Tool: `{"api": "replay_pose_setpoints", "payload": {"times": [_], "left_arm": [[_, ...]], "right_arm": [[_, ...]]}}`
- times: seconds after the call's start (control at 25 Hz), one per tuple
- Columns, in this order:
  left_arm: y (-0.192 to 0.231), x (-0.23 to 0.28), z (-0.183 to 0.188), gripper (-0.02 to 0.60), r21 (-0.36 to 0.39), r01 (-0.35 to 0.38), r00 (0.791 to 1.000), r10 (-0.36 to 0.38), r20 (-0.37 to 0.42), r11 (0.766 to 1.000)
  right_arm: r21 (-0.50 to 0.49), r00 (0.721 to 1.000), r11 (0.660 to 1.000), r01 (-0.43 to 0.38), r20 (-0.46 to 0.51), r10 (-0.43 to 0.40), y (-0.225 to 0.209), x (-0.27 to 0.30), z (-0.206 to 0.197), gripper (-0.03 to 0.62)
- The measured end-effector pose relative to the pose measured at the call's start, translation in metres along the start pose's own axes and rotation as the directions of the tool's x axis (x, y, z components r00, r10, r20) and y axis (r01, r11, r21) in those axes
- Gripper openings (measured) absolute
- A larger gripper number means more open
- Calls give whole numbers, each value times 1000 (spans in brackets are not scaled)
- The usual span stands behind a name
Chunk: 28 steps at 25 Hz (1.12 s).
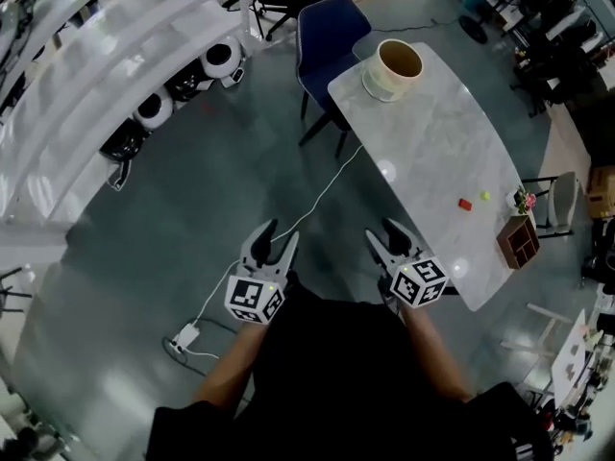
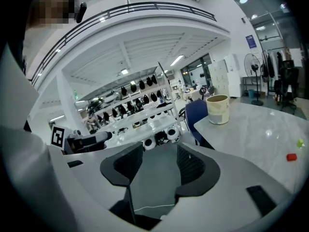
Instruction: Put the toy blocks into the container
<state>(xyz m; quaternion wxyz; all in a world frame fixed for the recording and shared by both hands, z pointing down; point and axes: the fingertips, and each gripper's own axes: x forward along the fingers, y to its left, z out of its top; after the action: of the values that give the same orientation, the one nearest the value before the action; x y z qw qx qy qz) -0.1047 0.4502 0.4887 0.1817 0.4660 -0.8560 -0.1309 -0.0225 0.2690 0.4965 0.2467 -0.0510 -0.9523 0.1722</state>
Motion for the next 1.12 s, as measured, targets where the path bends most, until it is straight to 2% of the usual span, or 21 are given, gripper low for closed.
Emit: {"api": "replay_pose_setpoints", "payload": {"times": [0.2,0.4,0.64,0.84,1.04,1.12], "left_arm": [[21,25,1,179,30,99,994,-98,-51,995],[24,56,-13,179,42,166,982,-161,-97,985],[-13,83,-27,179,71,240,963,-229,-140,968],[-59,90,-32,179,38,265,950,-254,-180,964],[-121,116,-42,179,72,376,905,-349,-241,924],[-142,136,-40,179,90,406,894,-375,-245,909]], "right_arm": [[78,994,991,107,-4,-107,-5,-1,-1,190],[-18,980,980,196,-9,-197,-14,-30,-15,190],[40,958,958,285,15,-286,-56,-72,-32,190],[-107,948,943,315,-10,-318,-85,-87,-36,190],[-41,930,931,362,88,-358,-127,-112,-10,190],[-33,921,925,380,110,-374,-147,-122,-3,190]]}}
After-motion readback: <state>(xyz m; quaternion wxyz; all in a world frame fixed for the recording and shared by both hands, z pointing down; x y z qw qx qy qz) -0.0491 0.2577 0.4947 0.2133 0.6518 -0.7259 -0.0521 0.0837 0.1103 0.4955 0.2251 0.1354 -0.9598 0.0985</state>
